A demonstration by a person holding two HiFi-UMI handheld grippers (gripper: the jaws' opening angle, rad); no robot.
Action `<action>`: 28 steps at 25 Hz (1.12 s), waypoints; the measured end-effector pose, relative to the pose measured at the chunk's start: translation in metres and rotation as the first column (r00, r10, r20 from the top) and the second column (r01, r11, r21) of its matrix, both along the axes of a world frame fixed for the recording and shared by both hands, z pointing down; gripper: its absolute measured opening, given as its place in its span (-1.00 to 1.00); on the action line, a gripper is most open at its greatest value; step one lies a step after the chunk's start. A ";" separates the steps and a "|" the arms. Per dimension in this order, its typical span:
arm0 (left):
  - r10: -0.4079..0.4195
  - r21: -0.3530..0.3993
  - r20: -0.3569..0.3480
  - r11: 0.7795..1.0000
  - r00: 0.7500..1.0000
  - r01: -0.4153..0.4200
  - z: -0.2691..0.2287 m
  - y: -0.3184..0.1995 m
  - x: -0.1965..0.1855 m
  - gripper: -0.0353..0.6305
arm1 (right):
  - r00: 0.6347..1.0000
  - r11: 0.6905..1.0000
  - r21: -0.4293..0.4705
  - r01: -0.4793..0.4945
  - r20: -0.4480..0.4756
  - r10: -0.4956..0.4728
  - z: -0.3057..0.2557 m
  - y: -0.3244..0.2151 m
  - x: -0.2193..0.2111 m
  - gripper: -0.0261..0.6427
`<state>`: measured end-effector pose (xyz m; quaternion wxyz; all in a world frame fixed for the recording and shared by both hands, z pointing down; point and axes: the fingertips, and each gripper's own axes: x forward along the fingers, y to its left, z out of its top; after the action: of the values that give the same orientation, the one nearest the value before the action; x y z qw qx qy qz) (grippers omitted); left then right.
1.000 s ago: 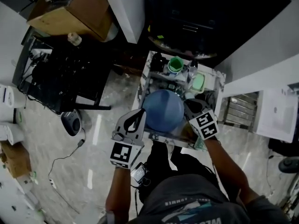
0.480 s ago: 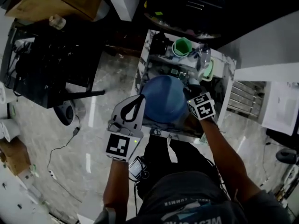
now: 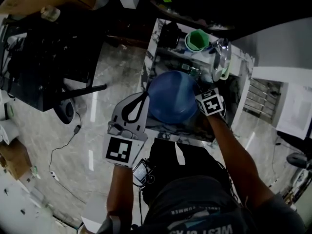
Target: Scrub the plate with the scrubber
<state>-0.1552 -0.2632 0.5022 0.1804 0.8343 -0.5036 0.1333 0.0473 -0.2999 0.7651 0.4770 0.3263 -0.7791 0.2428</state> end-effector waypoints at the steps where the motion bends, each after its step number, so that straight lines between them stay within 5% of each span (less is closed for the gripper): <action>1: -0.002 -0.004 0.000 1.000 1.000 0.002 0.001 -0.001 -0.001 -0.89 | 1.000 1.000 0.005 0.010 -0.013 -0.010 0.000 0.000 -0.001 -0.58; 6: -0.013 -0.009 -0.001 1.000 1.000 0.013 0.003 -0.004 -0.003 -0.89 | 0.994 0.995 0.048 0.085 -0.077 -0.081 -0.004 0.000 -0.007 -0.73; 10: -0.019 -0.003 -0.007 1.000 1.000 0.019 0.002 -0.005 -0.003 -0.89 | 0.996 0.998 0.038 0.053 -0.077 -0.050 -0.006 0.001 -0.004 -0.76; 19: -0.035 -0.002 0.004 0.999 0.999 0.035 -0.003 0.001 -0.005 -0.89 | 0.991 0.997 0.008 -0.076 0.112 0.075 -0.050 -0.010 -0.007 -0.82; 28: -0.075 -0.002 0.022 0.997 0.997 0.075 -0.010 0.013 -0.013 -0.89 | 0.927 0.969 -0.103 -0.225 0.283 0.245 -0.084 -0.001 0.009 -0.81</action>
<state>-0.1683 -0.2503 0.4919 0.1811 0.8130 -0.5363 0.1363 0.0559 -0.3013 0.6812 0.3345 0.3609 -0.7877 0.3706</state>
